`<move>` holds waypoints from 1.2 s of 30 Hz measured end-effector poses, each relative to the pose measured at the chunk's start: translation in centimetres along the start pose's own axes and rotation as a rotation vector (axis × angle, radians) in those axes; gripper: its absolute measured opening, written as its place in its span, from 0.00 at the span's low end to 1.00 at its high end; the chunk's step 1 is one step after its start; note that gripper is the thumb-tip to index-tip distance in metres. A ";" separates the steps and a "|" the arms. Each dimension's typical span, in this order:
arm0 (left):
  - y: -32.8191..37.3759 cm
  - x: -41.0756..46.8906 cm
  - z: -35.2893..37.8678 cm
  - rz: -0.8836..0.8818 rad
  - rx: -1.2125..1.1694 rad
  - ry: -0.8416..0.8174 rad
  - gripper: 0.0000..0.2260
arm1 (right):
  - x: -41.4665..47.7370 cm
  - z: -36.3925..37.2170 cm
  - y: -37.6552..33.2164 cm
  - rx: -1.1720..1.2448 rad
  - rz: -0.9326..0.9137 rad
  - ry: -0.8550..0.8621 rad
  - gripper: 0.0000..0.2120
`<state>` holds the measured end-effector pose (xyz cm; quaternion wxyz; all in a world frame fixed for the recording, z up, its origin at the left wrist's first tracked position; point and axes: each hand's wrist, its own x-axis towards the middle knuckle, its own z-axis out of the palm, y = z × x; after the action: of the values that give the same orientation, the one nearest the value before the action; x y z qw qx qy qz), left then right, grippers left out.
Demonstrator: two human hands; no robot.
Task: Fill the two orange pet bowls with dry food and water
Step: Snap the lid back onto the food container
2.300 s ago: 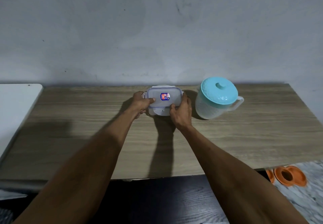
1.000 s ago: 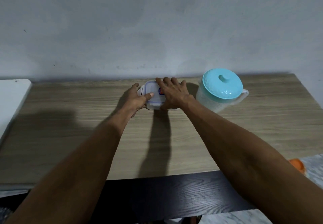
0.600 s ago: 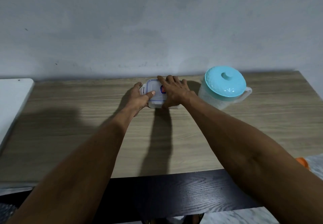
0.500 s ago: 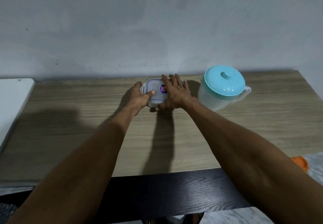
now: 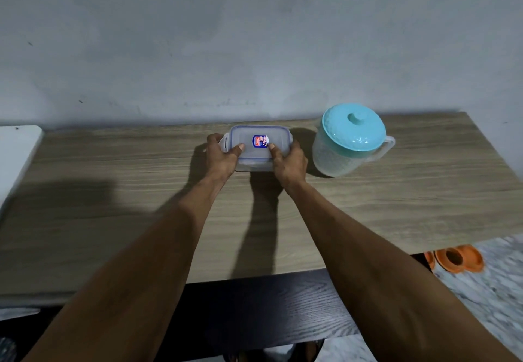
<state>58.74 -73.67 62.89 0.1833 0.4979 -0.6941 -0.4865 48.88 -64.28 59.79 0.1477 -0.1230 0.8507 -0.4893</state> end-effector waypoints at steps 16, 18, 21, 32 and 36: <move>-2.1 1.4 1.7 -0.042 -0.230 0.093 0.17 | -0.6 -0.1 -0.2 0.112 0.128 -0.003 0.25; -1.8 1.3 1.6 -0.037 -0.191 0.097 0.15 | -0.6 0.0 -0.3 0.122 0.129 -0.008 0.25; -1.8 1.3 1.7 -0.069 -0.199 0.120 0.15 | -0.7 -0.1 -0.4 0.141 0.135 -0.009 0.25; -1.3 -1.9 0.5 -0.118 -0.230 0.100 0.14 | -3.2 -1.5 0.2 0.141 0.170 -0.030 0.23; -1.8 -4.8 -0.4 -0.143 -0.213 0.120 0.12 | -5.7 -2.8 0.5 0.152 0.159 -0.033 0.23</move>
<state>62.04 -69.70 62.67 0.2411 0.5519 -0.5893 -0.5384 53.11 -59.77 61.46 0.2092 -0.0516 0.8157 -0.5369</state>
